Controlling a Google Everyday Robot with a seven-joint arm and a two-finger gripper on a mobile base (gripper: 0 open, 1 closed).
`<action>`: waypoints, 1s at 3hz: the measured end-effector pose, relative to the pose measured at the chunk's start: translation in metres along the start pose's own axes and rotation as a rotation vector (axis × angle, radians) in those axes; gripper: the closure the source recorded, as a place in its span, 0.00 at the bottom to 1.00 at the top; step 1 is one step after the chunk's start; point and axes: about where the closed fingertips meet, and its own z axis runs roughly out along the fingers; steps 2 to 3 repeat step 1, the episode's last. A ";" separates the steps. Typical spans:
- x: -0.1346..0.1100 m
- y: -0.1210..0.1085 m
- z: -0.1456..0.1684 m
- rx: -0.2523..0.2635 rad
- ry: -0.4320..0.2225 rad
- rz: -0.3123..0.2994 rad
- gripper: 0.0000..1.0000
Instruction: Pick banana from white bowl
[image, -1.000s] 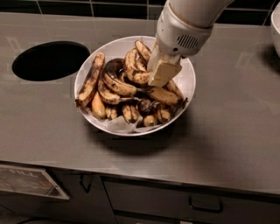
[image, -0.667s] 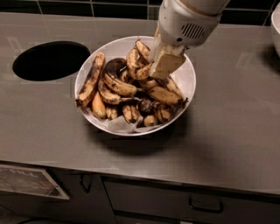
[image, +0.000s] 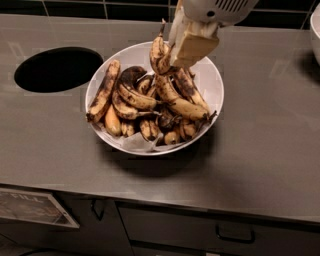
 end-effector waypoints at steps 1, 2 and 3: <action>-0.016 0.000 -0.027 0.061 0.005 -0.045 1.00; -0.016 0.000 -0.027 0.061 0.005 -0.045 1.00; -0.016 0.000 -0.027 0.061 0.005 -0.045 1.00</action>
Offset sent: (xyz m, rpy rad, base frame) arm 0.0000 0.0000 0.0000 0.0000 0.0000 0.0000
